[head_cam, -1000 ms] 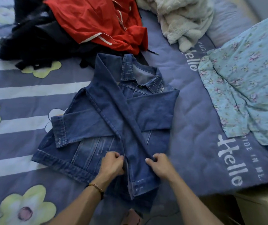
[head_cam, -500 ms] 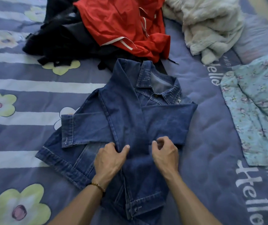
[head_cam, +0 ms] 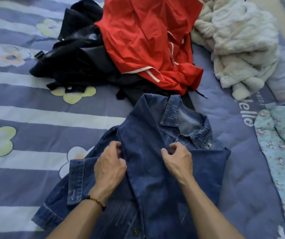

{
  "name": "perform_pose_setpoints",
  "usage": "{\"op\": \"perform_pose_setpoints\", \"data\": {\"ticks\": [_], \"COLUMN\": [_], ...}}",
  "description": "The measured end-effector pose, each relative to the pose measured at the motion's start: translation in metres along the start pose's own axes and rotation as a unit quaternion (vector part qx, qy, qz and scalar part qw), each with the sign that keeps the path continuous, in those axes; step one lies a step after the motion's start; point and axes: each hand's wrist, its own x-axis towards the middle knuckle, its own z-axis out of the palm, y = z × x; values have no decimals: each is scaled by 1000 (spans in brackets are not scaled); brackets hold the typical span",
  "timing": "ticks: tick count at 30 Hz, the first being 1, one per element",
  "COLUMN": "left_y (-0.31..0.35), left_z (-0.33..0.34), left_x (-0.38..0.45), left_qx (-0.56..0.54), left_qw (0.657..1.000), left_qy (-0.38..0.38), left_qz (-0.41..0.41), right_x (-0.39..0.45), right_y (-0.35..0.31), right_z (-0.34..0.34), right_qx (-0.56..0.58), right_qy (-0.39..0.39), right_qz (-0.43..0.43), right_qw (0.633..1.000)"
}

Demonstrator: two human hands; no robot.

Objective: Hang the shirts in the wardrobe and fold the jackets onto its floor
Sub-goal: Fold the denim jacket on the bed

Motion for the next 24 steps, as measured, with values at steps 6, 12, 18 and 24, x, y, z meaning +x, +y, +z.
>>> {"op": "perform_pose_setpoints", "data": {"ticks": [6, 12, 18, 24], "left_y": [-6, -20, -35, -15], "left_z": [-4, -11, -15, -11], "left_x": [74, 107, 114, 108], "left_qx": [156, 138, 5, 21], "left_qw": [977, 956, 989, 998], "left_qy": [25, -9, -39, -37], "left_qz": [140, 258, 145, 46], "right_x": [60, 127, 155, 88], "right_y": [-90, -137, -142, -120], "right_z": [13, 25, 39, 66], "right_qx": [52, 128, 111, -85], "right_qy": [-20, -107, -20, 126], "right_qz": [-91, -53, -37, -454], "right_qw": [994, 985, 993, 878]}}
